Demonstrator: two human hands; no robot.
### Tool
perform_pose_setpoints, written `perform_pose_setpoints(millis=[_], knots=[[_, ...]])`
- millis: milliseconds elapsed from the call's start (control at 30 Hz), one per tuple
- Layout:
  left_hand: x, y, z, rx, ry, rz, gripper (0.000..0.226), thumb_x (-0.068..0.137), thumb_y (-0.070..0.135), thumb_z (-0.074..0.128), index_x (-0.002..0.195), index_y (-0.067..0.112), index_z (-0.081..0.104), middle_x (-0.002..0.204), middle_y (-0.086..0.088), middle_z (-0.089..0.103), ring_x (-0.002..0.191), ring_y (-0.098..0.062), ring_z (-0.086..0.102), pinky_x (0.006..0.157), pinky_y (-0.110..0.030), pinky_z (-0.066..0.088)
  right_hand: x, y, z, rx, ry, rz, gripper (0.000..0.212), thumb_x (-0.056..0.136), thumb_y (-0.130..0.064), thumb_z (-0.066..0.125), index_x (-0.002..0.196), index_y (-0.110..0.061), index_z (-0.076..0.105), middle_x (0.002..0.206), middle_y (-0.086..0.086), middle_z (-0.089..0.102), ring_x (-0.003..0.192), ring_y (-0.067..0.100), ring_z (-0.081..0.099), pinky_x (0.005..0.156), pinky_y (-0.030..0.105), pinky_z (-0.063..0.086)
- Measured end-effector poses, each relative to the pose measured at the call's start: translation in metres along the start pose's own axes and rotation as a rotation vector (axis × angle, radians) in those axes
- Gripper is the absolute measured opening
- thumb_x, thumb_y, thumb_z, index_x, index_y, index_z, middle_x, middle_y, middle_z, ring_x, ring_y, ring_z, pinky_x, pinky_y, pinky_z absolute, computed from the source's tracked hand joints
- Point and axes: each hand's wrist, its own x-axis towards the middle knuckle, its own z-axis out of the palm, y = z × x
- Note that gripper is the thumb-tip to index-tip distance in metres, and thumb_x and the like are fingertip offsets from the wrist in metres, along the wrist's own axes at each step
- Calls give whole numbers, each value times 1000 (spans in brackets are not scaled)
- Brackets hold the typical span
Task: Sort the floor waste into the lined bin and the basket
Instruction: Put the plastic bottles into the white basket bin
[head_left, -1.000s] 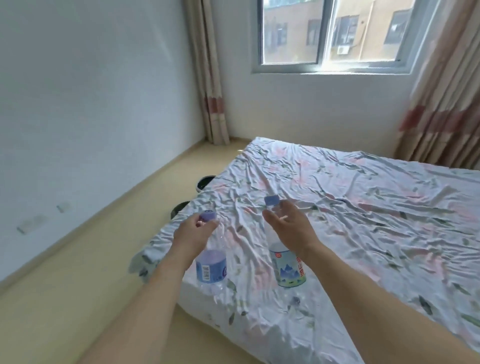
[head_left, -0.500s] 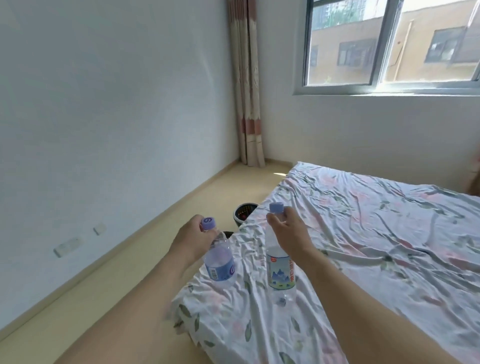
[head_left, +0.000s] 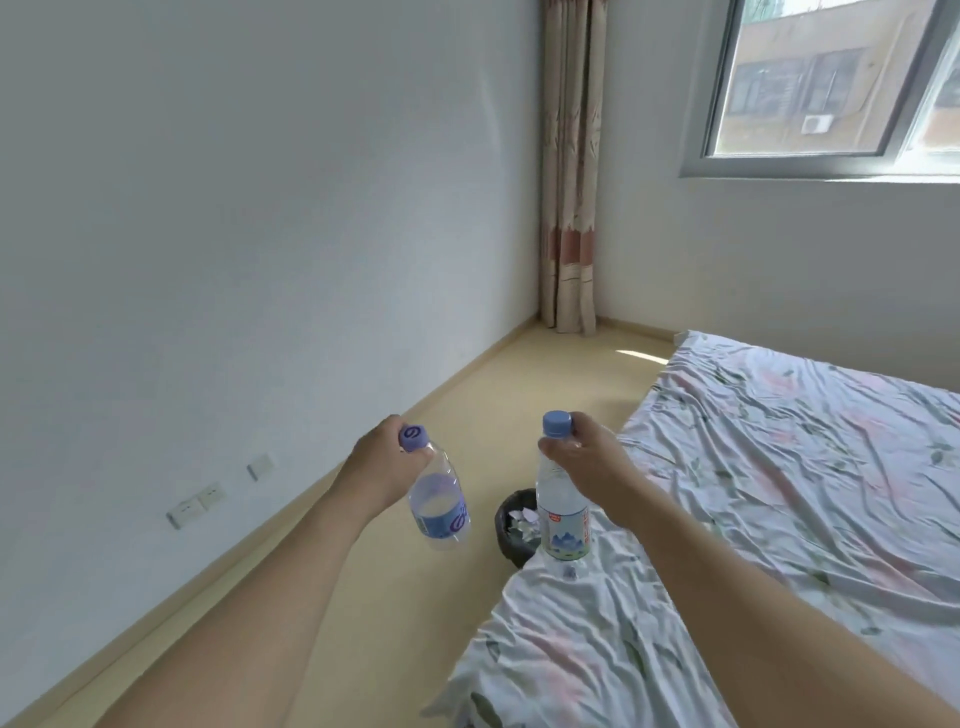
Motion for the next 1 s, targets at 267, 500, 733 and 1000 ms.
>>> perform_pose_setpoints(millis=[267, 500, 733, 1000], knots=[[157, -92, -138, -2, -39, 107, 11, 85, 27, 60, 93, 21, 55, 98, 2, 63, 96, -23, 62, 68, -27, 45, 117, -89, 168, -80, 58, -21, 34, 93, -27, 60, 124, -21, 48, 112, -3, 55, 100, 17, 51, 81, 31, 39], [272, -142, -202, -80, -22, 150, 18, 87, 26, 63, 102, 20, 56, 100, 6, 59, 90, -16, 57, 68, -23, 44, 199, -128, 255, -182, 103, 11, 34, 93, -30, 59, 124, -23, 45, 113, -2, 54, 101, 19, 50, 80, 31, 39], [399, -193, -204, -55, -102, 161, 15, 90, 25, 59, 103, 18, 56, 102, 2, 61, 95, -21, 60, 71, -26, 47, 307, -133, 331, -189, 135, 46, 31, 92, -28, 59, 121, -26, 47, 112, -6, 56, 102, 18, 52, 82, 31, 41], [553, -213, -221, 45, -150, 226, 12, 92, 20, 55, 103, 20, 53, 106, 4, 57, 98, -17, 57, 68, -23, 44, 450, -145, 390, -107, 187, 71, 24, 92, -25, 58, 113, -29, 48, 106, -7, 56, 94, 17, 53, 71, 26, 40]])
